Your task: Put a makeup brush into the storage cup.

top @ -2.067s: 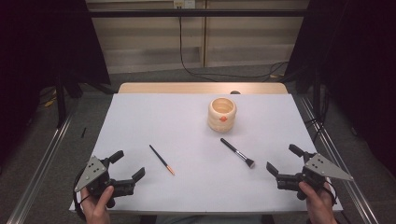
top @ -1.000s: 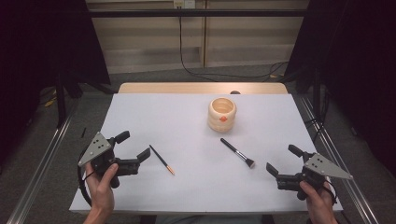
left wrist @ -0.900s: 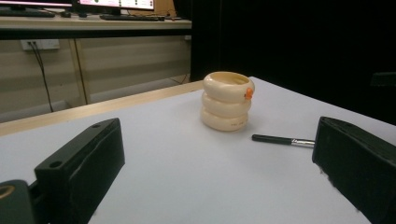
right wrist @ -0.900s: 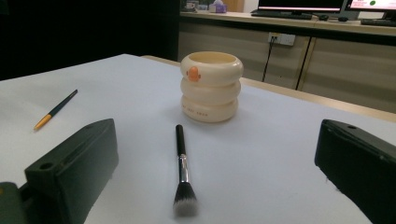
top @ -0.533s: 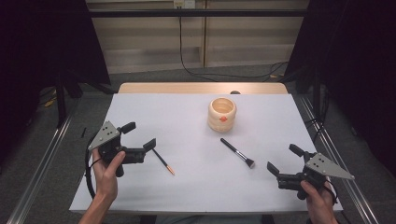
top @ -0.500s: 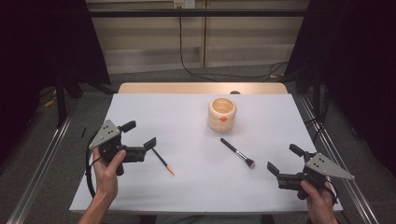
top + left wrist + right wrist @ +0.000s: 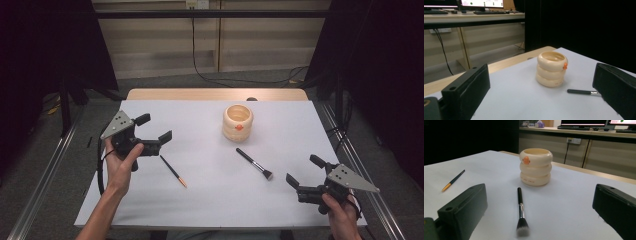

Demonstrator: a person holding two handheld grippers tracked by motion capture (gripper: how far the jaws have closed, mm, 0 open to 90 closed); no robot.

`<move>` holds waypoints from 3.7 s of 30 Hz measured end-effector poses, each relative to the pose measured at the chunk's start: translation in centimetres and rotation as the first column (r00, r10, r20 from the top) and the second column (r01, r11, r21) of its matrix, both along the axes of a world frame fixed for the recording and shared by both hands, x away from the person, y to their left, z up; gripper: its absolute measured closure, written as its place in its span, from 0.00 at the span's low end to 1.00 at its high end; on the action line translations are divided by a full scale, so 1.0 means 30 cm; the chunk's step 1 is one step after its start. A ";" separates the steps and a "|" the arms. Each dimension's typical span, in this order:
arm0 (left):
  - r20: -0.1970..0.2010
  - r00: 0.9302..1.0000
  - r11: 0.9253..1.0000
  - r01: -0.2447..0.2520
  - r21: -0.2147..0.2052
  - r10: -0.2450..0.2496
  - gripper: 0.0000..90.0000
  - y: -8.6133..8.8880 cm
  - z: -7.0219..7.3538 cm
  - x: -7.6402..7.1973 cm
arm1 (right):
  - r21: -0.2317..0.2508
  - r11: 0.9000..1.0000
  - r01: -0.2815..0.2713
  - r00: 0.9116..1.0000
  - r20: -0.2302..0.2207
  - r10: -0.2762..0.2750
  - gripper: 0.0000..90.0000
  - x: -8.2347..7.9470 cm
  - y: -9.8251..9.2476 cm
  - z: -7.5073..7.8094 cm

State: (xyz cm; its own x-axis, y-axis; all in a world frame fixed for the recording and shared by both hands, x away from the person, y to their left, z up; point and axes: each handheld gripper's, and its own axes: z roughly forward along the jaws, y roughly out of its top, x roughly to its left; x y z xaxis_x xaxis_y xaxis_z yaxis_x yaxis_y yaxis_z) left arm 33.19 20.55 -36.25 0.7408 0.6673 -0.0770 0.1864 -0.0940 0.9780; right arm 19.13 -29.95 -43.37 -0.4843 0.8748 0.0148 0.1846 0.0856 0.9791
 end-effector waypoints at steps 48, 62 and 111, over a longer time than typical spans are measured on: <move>-0.408 0.913 0.844 0.236 0.482 -0.022 0.04 -0.058 -0.033 0.102 | -0.014 1.000 -0.014 0.999 -0.038 0.013 0.00 0.006 0.002 -0.009; -0.540 0.841 0.765 0.322 0.558 0.039 0.05 -0.035 -0.094 0.115 | -0.022 0.999 -0.023 0.998 -0.054 0.022 0.00 0.010 0.007 -0.013; -0.528 0.754 0.463 0.656 0.595 -0.391 0.07 -0.159 -0.160 0.105 | -0.033 0.998 -0.053 0.996 -0.069 0.051 0.00 0.013 0.016 -0.018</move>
State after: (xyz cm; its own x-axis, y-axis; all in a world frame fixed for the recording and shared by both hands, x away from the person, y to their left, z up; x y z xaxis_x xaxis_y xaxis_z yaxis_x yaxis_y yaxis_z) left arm 36.33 15.80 -41.05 0.9959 0.0811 -0.0403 0.0906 -0.8943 0.4381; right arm 19.54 -29.48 -43.91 -0.5280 0.8490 0.0189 0.2450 0.1310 0.9606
